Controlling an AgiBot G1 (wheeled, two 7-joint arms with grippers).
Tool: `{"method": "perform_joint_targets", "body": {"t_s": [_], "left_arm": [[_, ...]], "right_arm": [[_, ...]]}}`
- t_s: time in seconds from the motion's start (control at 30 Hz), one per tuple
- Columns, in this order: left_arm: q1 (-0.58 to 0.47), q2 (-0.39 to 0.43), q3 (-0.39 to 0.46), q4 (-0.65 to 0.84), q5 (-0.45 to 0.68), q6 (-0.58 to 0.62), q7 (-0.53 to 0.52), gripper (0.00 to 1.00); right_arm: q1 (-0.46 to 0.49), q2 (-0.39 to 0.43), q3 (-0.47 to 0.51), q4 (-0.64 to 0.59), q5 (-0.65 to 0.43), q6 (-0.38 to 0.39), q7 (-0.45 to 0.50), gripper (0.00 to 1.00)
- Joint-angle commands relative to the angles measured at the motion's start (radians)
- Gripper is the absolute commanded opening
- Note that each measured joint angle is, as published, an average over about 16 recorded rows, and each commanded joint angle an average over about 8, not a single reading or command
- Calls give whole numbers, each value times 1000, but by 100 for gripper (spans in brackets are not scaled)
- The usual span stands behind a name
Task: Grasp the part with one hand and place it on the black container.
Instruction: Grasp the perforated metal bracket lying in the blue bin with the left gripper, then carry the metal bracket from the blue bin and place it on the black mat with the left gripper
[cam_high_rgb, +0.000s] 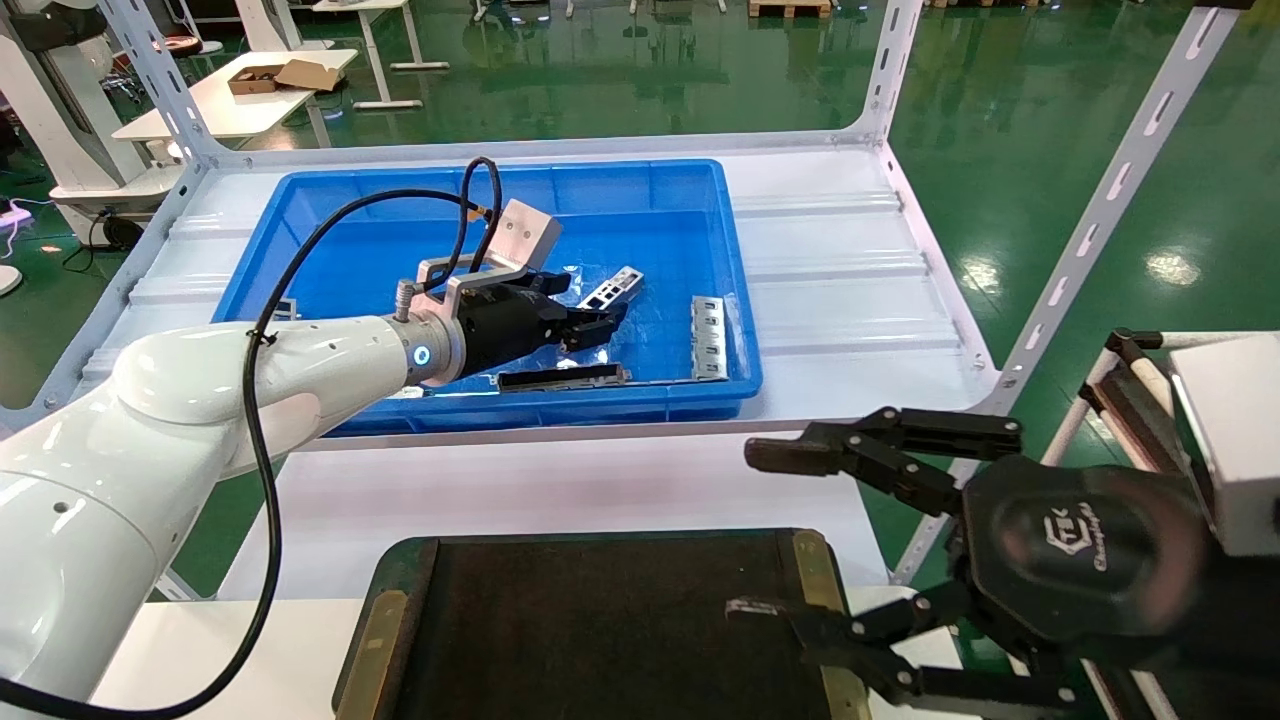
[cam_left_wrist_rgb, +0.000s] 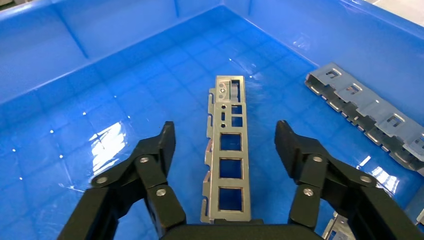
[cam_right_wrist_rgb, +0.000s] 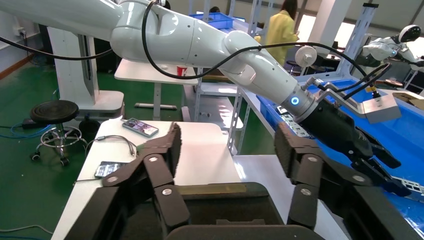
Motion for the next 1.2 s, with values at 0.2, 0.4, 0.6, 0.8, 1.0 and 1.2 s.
{"method": "perform_joint_targets", "body": {"t_s": [0.2,0.4,0.6,0.8,1.0,1.2], "left_arm": [[4,0,37,1,-41,-10,-5,0],[4,-1,66,3,-73,-21,-7,0],[9,-2,84,0,-114,-34,-2,0],[11,-8,77,-6,-175,-42,23,0],[-6,-44,28,-26,-262,35,93,0],[4,-142,-39,-101,-363,250,194,0]], "right_arm": [[0,0,0,0,0,0,0,0],[0,0,0,0,0,0,0,0],[0,0,0,0,0,0,0,0],[0,0,0,0,0,0,0,0],[0,0,0,0,0,0,0,0],[0,0,0,0,0,0,0,0]]}}
